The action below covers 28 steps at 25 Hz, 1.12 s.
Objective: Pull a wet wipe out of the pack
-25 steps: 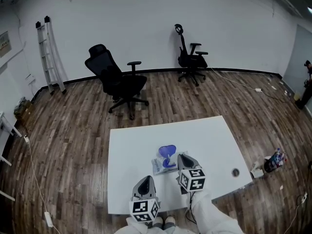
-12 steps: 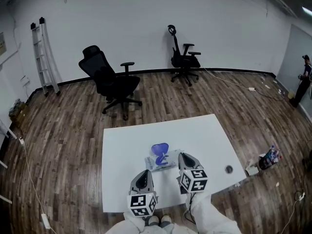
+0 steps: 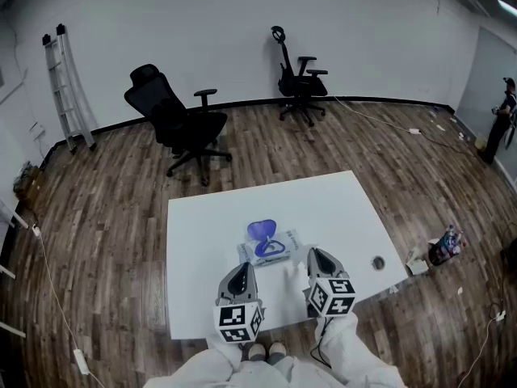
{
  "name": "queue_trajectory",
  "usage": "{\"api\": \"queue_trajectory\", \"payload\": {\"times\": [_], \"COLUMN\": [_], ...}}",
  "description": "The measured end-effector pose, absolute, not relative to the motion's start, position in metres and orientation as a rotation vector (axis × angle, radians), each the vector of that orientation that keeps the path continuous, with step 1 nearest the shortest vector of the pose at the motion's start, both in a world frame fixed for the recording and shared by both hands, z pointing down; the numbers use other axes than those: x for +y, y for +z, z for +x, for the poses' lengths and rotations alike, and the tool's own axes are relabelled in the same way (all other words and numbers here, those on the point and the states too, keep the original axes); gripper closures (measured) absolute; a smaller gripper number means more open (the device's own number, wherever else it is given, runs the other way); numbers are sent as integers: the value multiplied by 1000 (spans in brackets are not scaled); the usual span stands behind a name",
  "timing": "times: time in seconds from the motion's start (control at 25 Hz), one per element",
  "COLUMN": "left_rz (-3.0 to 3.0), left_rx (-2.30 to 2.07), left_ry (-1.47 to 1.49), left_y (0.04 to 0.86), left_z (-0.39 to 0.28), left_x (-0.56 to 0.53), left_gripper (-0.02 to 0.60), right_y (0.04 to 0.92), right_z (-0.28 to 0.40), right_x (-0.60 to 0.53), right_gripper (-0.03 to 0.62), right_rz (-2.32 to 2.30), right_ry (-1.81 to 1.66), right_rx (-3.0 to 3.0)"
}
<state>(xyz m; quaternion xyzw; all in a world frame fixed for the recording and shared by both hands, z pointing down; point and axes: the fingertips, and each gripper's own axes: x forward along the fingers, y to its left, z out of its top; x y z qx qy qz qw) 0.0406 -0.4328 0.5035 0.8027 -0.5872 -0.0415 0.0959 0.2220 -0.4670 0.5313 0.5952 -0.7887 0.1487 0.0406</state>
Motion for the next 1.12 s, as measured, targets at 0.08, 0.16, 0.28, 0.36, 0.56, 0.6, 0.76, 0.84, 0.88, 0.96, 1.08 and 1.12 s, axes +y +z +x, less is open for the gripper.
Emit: {"api": "queue_trajectory", "payload": {"times": [0.08,0.16,0.28,0.36,0.56,0.6,0.76,0.84,0.88,0.96,1.08,1.12], "left_rz": [2382,2387,2398,2399,2382,2374,2366,2367,2366,2364,2363,2364], "left_rx": [-1734,-1730,-1721,-1718,-1724,-1724,-1728,-1728,-1729,-1732,-1732,-1731], "left_ry": [-109,-102,-99,-102,-106,-107,-107,-109,-110,-110,-111,-109], "left_y": [506,506,504,503,501,502,506,506,505,505,507,507], "left_z": [41,43,49,51,48,48,47,47,47,47,47,47], "left_x": [-432,-430,-430,-430,-432,-433,-434,-436,-437,-439,-442,-443], "left_gripper": [583,583,583,583,583,583,583,583,583,583,583,583], "right_y": [536,538,540,541,540,539,543,544,544,545,546,546], "right_z": [221,221,225,227,225,225,225,226,226,226,226,226], "right_x": [-464,-461,-458,-458,-457,-457,-457,-459,-459,-461,-463,-464], "right_gripper": [582,582,582,582,582,582,582,583,582,583,582,583], "right_rz": [1820,1826,1840,1840,1836,1837,1845,1847,1848,1845,1846,1847], "right_ry": [468,479,479,474,479,481,490,509,521,538,538,536], "right_rx": [-2422,-2424,-2415,-2406,-2414,-2416,-2420,-2422,-2425,-2429,-2431,-2434]}}
